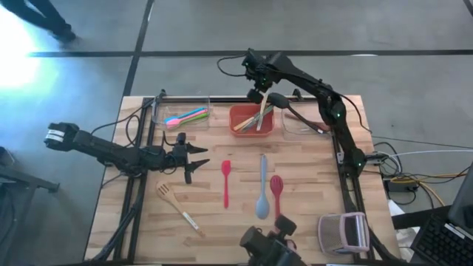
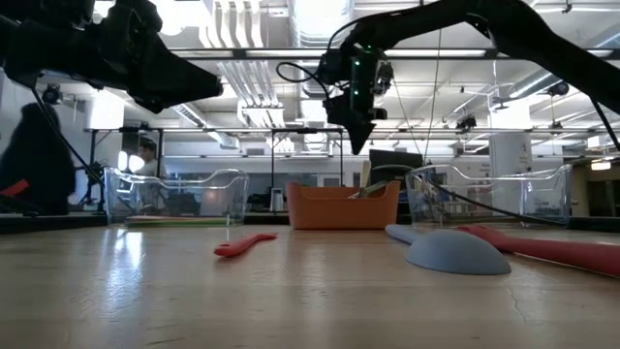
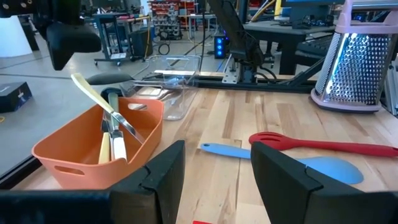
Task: Pick & Place Kitchen Items
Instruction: Put the yellow knife into the orange bin
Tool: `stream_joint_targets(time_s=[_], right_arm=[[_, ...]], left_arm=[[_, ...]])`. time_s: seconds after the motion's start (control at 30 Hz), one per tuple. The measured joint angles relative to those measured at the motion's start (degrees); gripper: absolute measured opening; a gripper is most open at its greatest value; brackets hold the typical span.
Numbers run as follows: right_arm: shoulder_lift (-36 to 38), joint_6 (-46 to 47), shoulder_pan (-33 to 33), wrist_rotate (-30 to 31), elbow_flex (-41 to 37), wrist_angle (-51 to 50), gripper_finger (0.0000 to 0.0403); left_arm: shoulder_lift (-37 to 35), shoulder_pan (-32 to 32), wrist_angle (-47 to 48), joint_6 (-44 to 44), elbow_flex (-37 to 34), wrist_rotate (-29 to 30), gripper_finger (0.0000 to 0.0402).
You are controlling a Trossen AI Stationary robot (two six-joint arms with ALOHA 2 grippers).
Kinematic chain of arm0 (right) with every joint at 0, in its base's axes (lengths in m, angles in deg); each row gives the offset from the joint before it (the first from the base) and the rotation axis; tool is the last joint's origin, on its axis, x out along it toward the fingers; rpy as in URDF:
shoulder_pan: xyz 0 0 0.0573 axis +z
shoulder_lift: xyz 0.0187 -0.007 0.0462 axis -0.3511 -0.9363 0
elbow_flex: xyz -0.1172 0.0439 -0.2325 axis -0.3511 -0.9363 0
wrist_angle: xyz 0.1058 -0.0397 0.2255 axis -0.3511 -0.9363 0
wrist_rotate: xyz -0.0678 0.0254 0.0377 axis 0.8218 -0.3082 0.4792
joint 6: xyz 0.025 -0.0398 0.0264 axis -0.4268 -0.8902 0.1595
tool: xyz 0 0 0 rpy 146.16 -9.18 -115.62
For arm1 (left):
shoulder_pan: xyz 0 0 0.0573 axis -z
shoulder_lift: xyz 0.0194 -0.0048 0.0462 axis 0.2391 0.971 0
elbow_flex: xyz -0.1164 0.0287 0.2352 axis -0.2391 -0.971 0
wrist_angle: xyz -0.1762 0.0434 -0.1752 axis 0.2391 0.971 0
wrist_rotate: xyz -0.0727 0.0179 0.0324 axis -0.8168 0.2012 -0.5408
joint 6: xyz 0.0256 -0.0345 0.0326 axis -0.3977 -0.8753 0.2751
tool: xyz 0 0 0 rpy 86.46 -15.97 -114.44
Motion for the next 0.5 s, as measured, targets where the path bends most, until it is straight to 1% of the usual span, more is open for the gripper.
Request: stream_joint_targets(time_s=[0.27,0.4,0.5], right_arm=[[0.0,0.52,-1.53,1.82,0.0,-1.78,0.0008],[0.0,0.84,-1.6,-0.77,0.0,-3.71,0.0008],[0.0,1.57,-1.6,-0.81,0.0,-7.32,0.0008]], left_arm=[[0.0,0.0,-0.01,-0.01,0.0,0.01,0.0186],[0.0,0.0,0.01,-0.01,0.0,0.04,0.0186],[0.0,0.0,0.0,-0.03,0.0,0.04,0.0186]])
